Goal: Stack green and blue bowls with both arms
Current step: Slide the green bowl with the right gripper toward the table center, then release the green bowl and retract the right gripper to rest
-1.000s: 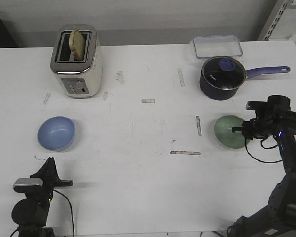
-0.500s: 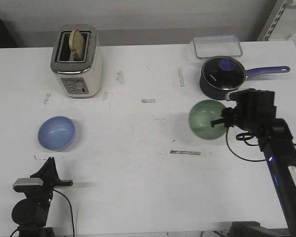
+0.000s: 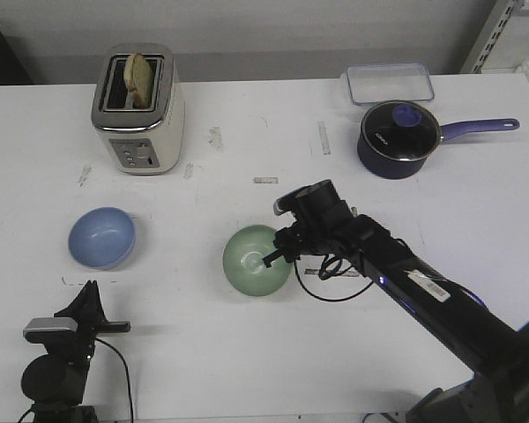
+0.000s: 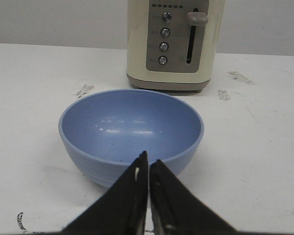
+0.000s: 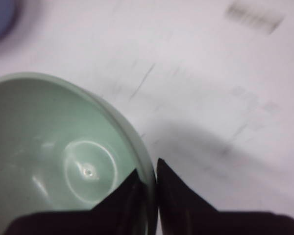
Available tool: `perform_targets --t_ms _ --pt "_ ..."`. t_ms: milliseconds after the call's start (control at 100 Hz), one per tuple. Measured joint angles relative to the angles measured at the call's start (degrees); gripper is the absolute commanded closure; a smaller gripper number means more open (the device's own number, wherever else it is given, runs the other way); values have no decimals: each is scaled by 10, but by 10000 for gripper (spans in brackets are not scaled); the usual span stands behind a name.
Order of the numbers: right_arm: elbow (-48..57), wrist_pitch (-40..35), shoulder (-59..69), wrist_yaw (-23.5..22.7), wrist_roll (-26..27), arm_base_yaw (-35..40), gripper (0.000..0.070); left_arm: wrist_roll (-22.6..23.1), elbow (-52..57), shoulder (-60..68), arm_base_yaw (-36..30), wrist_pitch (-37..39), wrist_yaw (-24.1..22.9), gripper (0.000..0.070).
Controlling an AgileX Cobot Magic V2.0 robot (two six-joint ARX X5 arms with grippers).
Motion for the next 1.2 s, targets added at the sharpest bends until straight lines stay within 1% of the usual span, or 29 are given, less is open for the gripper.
perform_targets --t_ms 190,370,400,420,430,440,520,550,570,600,760,820,860,920,990,1020,1130,1200 --pt "0 -15 65 0 13 20 700 0 0 0 0 0 0 699" --pt "0 -9 73 1 17 20 700 0 0 0 0 0 0 699" --pt "0 -8 73 2 18 19 684 0 0 0 0 0 0 699" --pt "0 -8 73 2 18 19 659 0 0 0 0 0 0 699" --pt "0 -8 73 2 18 19 629 0 0 0 0 0 0 699" --pt "0 -8 73 2 18 19 617 0 0 0 0 0 0 699" --pt "0 -8 73 -1 17 19 371 0 0 0 0 0 0 699" --pt "0 -8 73 -1 17 19 294 0 0 0 0 0 0 699" --pt "0 -8 73 -2 18 19 259 0 0 0 0 0 0 699" --pt "0 -8 73 -2 18 19 234 0 0 0 0 0 0 699" --pt "15 -21 69 -1 18 18 238 0 0 0 0 0 0 699" --pt "29 -21 55 0 18 12 260 0 0 0 0 0 0 699" --pt "40 -21 39 2 18 10 315 0 0 0 0 0 0 699" --pt "59 -16 10 16 18 3 434 0 0 0 0 0 0 699" --pt "74 -8 -31 42 17 -10 638 0 0 0 0 0 0 699" --pt "76 -3 -50 60 17 -17 700 0 0 0 0 0 0 699" --pt "77 -14 -112 154 14 -46 700 0 0 0 0 0 0 699" --pt "77 -35 -145 201 3 -70 700 0 0 0 0 0 0 699"
